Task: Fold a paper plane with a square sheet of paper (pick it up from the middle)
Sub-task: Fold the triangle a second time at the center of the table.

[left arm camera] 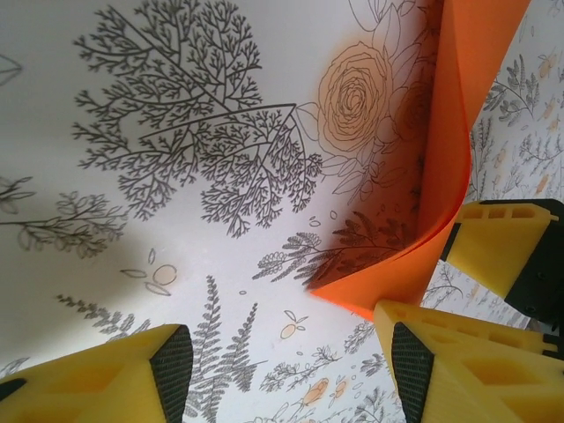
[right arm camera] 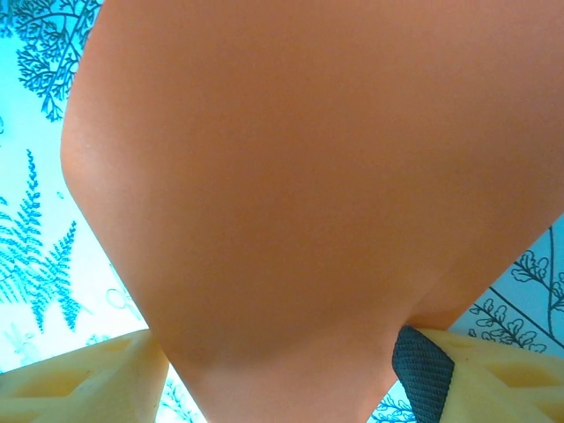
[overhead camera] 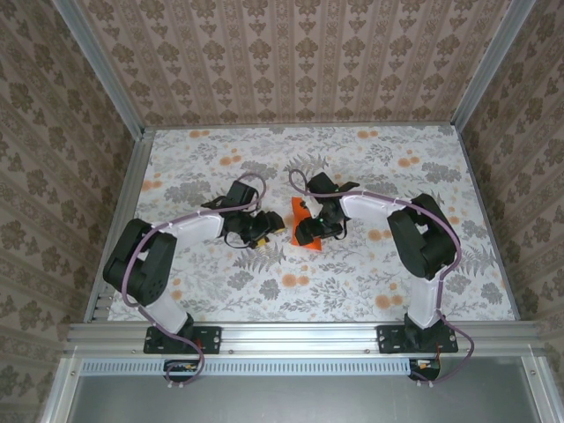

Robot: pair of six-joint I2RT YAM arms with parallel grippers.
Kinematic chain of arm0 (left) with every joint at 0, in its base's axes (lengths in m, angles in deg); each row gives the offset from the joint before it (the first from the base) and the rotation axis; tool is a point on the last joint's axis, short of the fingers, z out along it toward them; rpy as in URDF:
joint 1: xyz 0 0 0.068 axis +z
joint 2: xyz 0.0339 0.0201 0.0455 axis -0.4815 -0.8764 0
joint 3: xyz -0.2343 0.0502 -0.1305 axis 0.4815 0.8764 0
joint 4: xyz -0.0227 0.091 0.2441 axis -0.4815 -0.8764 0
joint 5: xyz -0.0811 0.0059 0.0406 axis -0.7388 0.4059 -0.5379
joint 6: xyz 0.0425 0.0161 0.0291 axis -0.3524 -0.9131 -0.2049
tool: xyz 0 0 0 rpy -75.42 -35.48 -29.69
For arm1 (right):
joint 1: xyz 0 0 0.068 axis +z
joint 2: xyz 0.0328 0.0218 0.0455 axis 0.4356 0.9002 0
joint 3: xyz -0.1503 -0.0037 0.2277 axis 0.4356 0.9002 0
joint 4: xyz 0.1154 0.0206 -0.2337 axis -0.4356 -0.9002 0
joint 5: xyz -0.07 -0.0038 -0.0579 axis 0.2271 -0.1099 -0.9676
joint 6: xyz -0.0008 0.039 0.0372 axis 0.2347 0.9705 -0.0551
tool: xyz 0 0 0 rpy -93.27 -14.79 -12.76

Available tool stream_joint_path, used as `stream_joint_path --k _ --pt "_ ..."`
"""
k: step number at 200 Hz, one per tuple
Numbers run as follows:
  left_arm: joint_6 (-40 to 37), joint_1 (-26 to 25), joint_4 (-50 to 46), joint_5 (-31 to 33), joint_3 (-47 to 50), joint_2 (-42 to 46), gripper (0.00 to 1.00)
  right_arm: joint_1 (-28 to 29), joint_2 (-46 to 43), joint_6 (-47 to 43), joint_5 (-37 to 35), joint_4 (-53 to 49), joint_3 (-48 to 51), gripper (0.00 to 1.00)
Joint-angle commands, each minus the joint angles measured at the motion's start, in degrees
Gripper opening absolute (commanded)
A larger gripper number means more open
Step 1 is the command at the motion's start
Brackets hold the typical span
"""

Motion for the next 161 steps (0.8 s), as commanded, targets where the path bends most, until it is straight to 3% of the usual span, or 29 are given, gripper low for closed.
stream_joint_path --k 1,52,105,161 --pt "0.93 -0.38 1.98 -1.74 -1.92 -1.06 0.65 -0.07 2.49 1.27 2.79 -0.13 3.04 0.74" --pt "1.08 -0.42 4.02 -2.66 -2.19 -1.71 0.66 -0.78 2.99 1.75 3.01 0.03 3.21 0.71" --pt "1.94 -0.51 12.64 -7.74 -4.05 -5.5 0.68 -3.51 1.65 0.94 11.15 4.71 5.74 0.7" --pt "2.04 -1.17 17.08 -10.06 -7.62 -9.46 0.71 -3.63 1.95 -0.66 11.48 4.1 5.41 0.7"
